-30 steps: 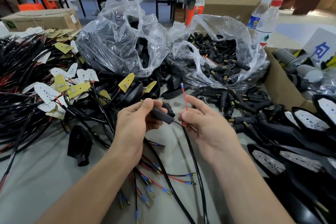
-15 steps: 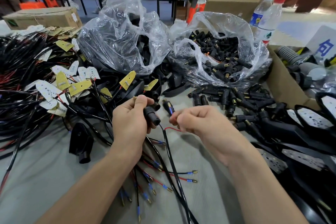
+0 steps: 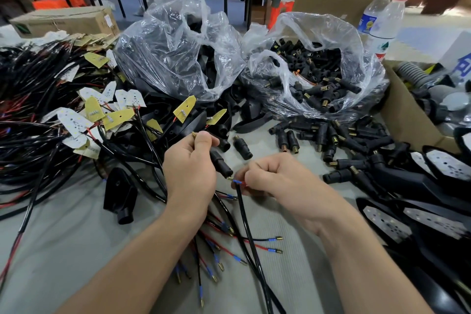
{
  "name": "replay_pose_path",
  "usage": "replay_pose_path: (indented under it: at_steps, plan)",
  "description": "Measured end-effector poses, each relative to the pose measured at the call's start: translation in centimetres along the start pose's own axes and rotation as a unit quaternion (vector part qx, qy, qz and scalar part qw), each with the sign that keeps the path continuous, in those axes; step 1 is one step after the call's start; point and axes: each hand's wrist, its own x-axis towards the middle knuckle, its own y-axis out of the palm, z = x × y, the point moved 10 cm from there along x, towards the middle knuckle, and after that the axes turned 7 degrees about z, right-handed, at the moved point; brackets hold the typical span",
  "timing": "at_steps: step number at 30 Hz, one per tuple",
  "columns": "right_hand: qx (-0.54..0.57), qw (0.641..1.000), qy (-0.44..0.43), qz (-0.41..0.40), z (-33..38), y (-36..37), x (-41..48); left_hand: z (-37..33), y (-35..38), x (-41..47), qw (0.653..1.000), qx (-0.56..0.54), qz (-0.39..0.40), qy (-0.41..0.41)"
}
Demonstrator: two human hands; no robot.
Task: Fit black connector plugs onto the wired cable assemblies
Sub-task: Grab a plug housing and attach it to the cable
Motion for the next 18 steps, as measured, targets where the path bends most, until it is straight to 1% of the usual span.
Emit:
replay_pose_path:
  at_steps: [4, 6, 13, 18]
  plan:
    - [0.076, 0.997, 0.013, -0.010, -1.0, -0.5, 0.1, 0.0, -0.2, 0.2, 1.000, 0.007, -0.009, 0.001]
    - [0.092, 0.995, 0.018, -0.019, -1.1, -0.7, 0.1, -0.1, -0.3, 0.3, 1.000, 0.018, -0.016, 0.011]
    - [0.090, 0.994, 0.034, -0.056, -1.2, -1.1, -0.1, -0.2, -0.5, 0.2, 0.998, 0.043, -0.018, 0.031]
    - [0.083, 0.993, 0.007, -0.083, -1.1, -1.4, 0.2, -1.2, -1.5, 0.1, 0.993, 0.069, -0.046, 0.079]
